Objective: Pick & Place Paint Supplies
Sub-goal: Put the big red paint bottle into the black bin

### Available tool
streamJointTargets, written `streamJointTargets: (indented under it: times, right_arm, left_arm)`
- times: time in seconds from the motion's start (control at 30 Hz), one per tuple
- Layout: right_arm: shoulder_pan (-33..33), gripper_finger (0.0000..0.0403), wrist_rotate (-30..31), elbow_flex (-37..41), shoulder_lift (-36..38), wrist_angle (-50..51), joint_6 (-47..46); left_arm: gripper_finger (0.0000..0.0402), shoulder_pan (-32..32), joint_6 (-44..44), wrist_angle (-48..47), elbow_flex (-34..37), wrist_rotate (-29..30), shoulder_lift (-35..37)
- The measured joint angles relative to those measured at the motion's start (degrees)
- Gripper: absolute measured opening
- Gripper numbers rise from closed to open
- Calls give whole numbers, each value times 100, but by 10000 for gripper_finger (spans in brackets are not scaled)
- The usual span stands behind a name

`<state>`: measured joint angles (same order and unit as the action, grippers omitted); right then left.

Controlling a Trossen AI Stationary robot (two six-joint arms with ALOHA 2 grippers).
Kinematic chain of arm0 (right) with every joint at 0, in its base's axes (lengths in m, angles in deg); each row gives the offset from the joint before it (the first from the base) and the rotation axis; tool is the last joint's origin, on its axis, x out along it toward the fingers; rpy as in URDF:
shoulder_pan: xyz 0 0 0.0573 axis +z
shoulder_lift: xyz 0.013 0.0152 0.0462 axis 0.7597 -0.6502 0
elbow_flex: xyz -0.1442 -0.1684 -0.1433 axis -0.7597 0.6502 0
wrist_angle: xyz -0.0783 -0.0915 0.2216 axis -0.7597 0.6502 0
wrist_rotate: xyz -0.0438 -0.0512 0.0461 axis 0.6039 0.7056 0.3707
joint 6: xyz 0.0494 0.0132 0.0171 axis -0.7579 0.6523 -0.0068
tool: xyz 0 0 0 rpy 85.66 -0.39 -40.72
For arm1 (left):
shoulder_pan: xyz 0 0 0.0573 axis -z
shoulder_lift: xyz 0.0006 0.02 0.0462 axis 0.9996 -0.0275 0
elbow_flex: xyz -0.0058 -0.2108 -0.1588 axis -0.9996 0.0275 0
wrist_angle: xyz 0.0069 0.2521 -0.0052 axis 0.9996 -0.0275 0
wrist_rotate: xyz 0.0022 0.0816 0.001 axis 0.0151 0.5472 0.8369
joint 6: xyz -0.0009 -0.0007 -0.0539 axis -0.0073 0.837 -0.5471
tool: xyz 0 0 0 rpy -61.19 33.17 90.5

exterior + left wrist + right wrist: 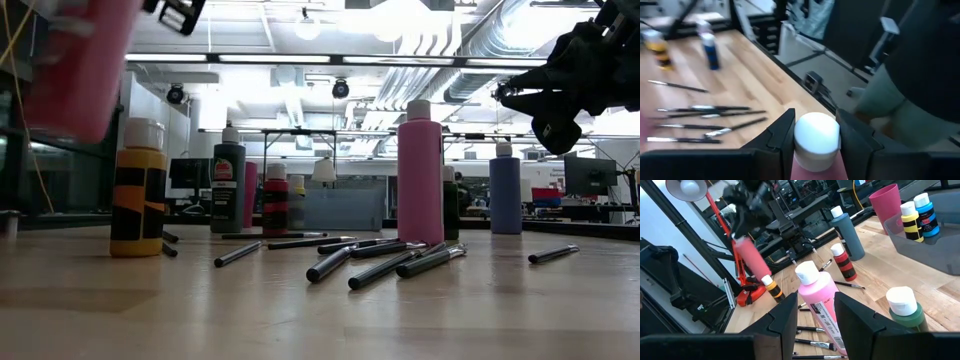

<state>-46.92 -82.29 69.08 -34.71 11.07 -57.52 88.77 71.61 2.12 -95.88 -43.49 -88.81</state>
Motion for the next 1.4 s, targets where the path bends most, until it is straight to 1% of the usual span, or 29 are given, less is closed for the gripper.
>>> streamJointTargets:
  times: [0.07, 0.13, 0.2, 0.27, 0.43, 0.57, 0.7, 0.87, 1.03, 1.2, 1.33, 1.4]
  right_arm:
    - [-1, 123, 2, -1, 1, 2, -1]
    - [-2, 123, 0, 0, 0, 2, 0]
    - [-2, 123, 1, 0, 1, 2, 0]
    - [-1, 123, 0, 0, 1, 1, 0]
    - [-2, 123, 2, 1, 2, 1, 0]
    - [-2, 123, 2, 1, 2, 0, 0]
    - [-1, 123, 2, 1, 1, 1, 0]
    - [-2, 123, 0, -1, 1, 1, 0]
    - [-1, 123, 2, 1, 2, 0, 0]
    - [-2, 123, 2, 0, 0, 1, 0]
    - [-2, 123, 2, 0, 2, 0, 0]
    - [-2, 123, 0, -1, 0, 2, 0]
  left_arm:
    - [114, -209, 115, -255, -399, 119, -9]
    - [114, -421, 260, -393, -787, 360, -97]
    - [114, -638, 425, -465, -1104, 667, -270]
    - [114, -871, 603, -467, -1403, 851, -555]
    - [114, -1511, 870, -450, -2055, 1295, -1492]
    - [114, -1953, 896, -263, -2605, 1661, -2400]
    - [114, -2264, 890, 295, -3155, 2002, -3177]
    - [114, -2565, 741, 846, -3846, 2601, -4078]
    - [114, -2854, 382, 1342, -4171, 2904, -4815]
    - [114, -3062, -116, 2129, -4185, 3139, -5436]
    - [114, -3141, -272, 2929, -4185, 3140, -5908]
    - [114, -3185, -402, 3081, -4185, 3139, -6056]
